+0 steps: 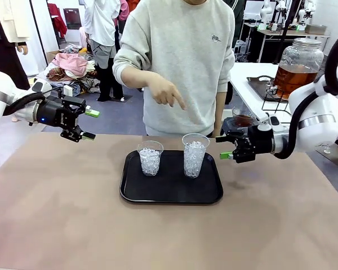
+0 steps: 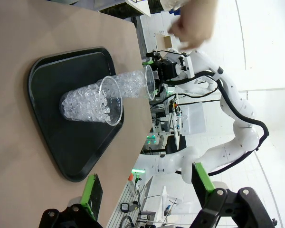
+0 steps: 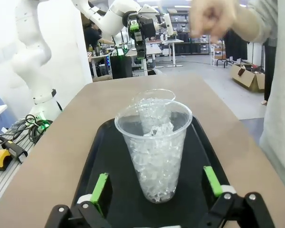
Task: Pour the drink into the iced cup.
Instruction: Pick up the iced cup indicated by the human and present it to them.
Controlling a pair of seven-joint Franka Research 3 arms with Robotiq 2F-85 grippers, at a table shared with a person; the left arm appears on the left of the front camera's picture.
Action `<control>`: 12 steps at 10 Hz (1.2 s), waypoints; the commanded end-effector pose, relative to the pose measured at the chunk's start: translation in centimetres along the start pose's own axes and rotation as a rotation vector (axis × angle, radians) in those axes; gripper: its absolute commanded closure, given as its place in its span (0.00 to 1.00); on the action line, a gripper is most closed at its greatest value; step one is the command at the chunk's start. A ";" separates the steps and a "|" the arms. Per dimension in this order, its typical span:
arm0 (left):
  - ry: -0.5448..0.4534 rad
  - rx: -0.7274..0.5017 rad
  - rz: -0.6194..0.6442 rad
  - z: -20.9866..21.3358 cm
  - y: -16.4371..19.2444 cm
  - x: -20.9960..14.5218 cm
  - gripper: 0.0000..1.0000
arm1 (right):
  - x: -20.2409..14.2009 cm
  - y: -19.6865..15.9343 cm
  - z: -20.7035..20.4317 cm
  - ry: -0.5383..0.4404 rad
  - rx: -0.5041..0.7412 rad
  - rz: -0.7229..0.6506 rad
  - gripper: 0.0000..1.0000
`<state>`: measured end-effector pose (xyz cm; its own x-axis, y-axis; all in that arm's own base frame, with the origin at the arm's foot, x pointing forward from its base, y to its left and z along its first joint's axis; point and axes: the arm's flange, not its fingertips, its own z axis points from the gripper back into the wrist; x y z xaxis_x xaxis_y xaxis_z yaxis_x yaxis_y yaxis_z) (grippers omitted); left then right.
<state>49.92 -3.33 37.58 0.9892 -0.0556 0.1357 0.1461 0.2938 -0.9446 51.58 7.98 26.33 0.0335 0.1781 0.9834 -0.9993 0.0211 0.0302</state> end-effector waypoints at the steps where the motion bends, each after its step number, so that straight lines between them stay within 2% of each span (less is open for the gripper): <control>1: -0.005 0.004 -0.004 0.1 -0.3 -0.1 0.00 | -1.2 -1.0 -1.3 -0.043 -0.015 0.042 0.00; 6: -0.005 0.004 -0.004 0.1 -0.3 -0.1 0.00 | -3.8 -1.7 -3.8 -0.091 0.007 -0.013 0.00; 12: -0.005 0.004 -0.004 0.1 -0.3 -0.1 0.00 | -4.6 -1.0 -6.1 -0.098 0.043 -0.024 0.00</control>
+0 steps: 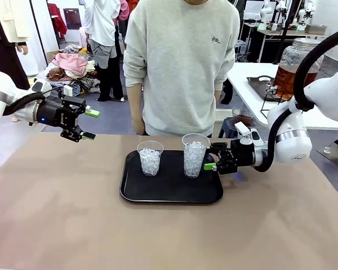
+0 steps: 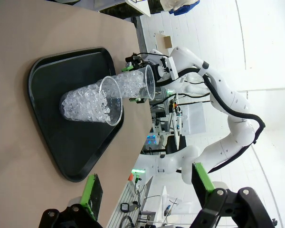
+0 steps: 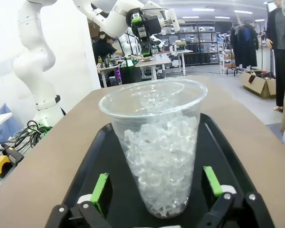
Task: Pour the drink into the iced cup.
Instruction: Pick up the iced cup indicated by the human and present it to them.
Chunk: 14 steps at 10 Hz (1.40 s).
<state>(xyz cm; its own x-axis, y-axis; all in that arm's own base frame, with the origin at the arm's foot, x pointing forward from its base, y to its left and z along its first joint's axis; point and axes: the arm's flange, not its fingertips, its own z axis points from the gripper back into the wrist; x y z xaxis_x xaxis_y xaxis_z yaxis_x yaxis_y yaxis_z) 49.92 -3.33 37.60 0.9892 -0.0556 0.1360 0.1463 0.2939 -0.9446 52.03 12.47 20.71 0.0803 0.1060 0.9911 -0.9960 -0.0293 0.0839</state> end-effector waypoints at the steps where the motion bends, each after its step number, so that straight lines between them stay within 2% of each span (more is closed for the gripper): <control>1: -0.004 0.004 -0.004 0.1 -0.3 -0.1 0.00 | 0.1 -0.4 -0.7 -0.029 -0.015 0.026 0.00; 10: -0.004 0.004 -0.004 0.1 -0.3 -0.1 0.00 | -0.1 -0.2 -3.3 -0.038 -0.001 0.024 0.00; 14: -0.004 0.004 -0.004 0.1 -0.3 -0.1 0.00 | -0.3 -0.6 -4.5 -0.055 -0.042 -0.014 0.00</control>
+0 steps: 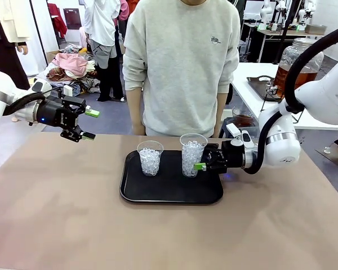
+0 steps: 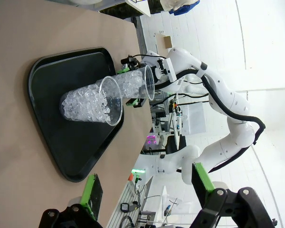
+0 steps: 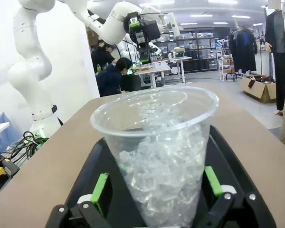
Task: Pour the drink into the iced cup.
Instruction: Pick up the iced cup indicated by the human and present it to them.
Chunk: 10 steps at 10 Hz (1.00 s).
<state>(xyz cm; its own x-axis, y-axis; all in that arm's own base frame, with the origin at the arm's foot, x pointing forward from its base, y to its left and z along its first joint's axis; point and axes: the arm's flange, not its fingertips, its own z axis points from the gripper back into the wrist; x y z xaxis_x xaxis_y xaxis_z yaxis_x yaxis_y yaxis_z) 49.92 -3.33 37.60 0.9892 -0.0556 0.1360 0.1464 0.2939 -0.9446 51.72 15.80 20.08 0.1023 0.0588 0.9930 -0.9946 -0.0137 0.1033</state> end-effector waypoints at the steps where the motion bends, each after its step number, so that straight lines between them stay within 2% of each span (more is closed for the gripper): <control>1: -0.004 0.004 -0.004 0.1 -0.3 -0.1 0.00 | 0.0 -0.9 -1.5 -0.014 -0.037 0.000 0.00; 7: -0.004 0.004 -0.004 0.1 -0.3 -0.1 0.00 | 0.2 -1.1 -2.4 -0.018 -0.037 -0.038 0.02; 9: -0.004 0.004 -0.004 0.1 -0.3 -0.1 0.00 | 0.3 -1.1 -2.5 -0.016 -0.039 -0.047 0.34; 10: -0.004 0.004 -0.004 0.1 -0.3 -0.1 0.00 | 0.3 -1.1 -2.5 -0.020 -0.042 -0.045 0.34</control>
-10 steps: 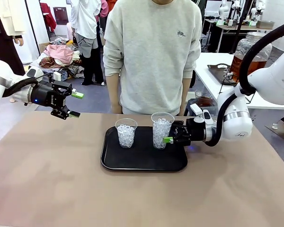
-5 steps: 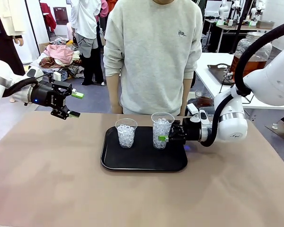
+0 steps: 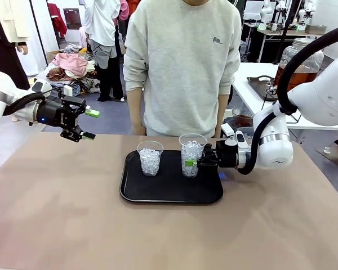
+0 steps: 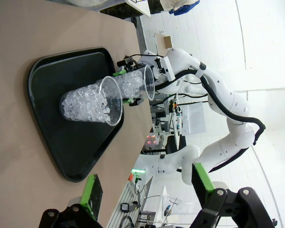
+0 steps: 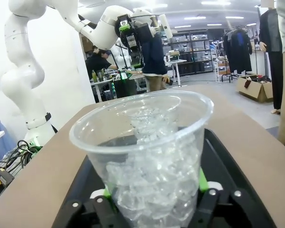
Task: Pour the drink into the iced cup.
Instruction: Pick up the iced cup indicated by the human and present it to them.
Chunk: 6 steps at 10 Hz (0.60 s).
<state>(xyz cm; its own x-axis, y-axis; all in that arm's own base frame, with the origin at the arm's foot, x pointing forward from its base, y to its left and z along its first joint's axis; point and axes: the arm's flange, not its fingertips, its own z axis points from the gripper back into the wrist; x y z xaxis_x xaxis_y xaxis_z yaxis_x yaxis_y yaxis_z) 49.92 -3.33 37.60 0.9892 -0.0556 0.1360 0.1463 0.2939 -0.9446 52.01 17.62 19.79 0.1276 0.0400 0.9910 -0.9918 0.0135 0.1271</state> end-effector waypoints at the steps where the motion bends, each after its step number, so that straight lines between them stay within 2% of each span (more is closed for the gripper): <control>1: -0.004 0.004 -0.004 0.1 -0.3 -0.1 0.00 | 0.4 -0.8 -0.7 -0.007 -0.018 -0.026 0.34; 4: -0.004 0.004 -0.004 0.1 -0.3 -0.1 0.00 | 1.0 -0.8 -0.4 -0.017 -0.014 -0.030 0.34; 6: -0.004 0.004 -0.004 0.1 -0.3 -0.1 0.00 | 3.4 -0.9 0.4 -0.033 0.031 -0.043 0.34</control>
<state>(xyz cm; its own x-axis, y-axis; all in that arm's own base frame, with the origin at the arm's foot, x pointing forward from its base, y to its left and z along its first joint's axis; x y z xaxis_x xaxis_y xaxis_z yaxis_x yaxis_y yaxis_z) 49.91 -3.33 37.60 0.9892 -0.0556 0.1360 0.1464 0.2939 -0.9446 52.49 17.50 20.80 0.1426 0.0290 0.9894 -0.9898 0.0072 0.1424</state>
